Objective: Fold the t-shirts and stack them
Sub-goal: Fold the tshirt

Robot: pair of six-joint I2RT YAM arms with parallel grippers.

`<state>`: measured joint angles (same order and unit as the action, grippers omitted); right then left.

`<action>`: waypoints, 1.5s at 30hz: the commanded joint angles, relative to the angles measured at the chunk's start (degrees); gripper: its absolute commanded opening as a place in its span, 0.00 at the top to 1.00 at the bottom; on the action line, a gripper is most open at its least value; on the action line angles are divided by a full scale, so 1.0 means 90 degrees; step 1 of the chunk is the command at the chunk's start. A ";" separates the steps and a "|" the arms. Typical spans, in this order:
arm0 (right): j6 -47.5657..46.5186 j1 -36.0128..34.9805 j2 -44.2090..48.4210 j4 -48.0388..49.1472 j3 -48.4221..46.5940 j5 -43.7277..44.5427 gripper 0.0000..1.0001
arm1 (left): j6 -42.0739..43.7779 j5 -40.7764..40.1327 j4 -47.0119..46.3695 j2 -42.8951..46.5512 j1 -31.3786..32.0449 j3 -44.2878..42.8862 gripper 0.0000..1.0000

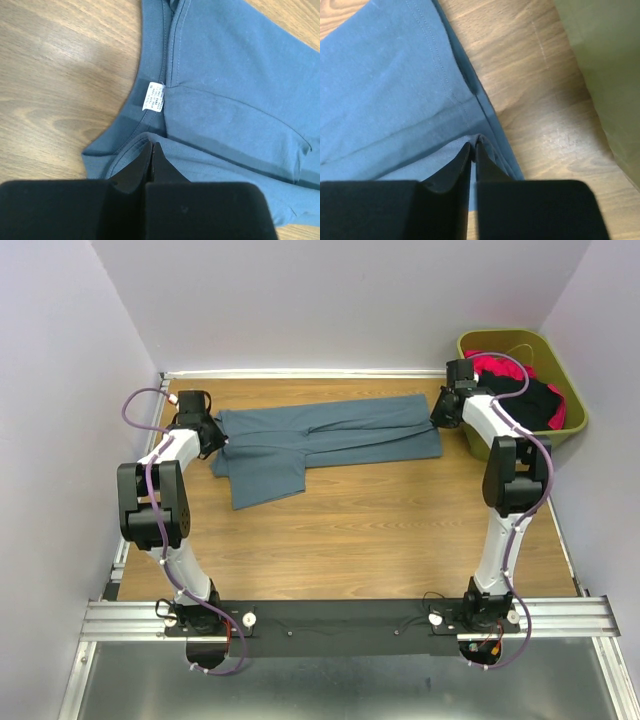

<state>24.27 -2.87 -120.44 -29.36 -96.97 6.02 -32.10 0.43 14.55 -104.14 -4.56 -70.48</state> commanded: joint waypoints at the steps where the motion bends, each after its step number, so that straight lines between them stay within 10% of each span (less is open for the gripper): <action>1: -0.0167 0.0056 -0.0260 0.0186 -0.0222 -0.0180 0.84 | -0.0037 -0.0204 -0.0268 0.0067 -0.0099 0.0116 0.96; 12: -0.0333 -0.0110 0.0227 0.0187 -0.0096 -0.0318 0.53 | 0.0148 -0.0251 -0.0152 0.0515 -0.0080 0.0194 0.41; 25: -0.0051 -0.0686 0.0434 0.0654 0.0725 -0.1216 0.62 | 0.0334 -0.0135 -0.0307 0.0556 -0.0080 0.0888 0.75; 45: 0.0408 -0.0667 0.0608 0.0968 0.2765 -0.0708 0.71 | 0.0324 -0.0291 0.0151 0.0535 -0.0197 0.2253 0.76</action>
<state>26.98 -8.93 -116.38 -16.14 -78.35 -2.87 -29.23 -0.95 8.62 -100.95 -5.23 -57.01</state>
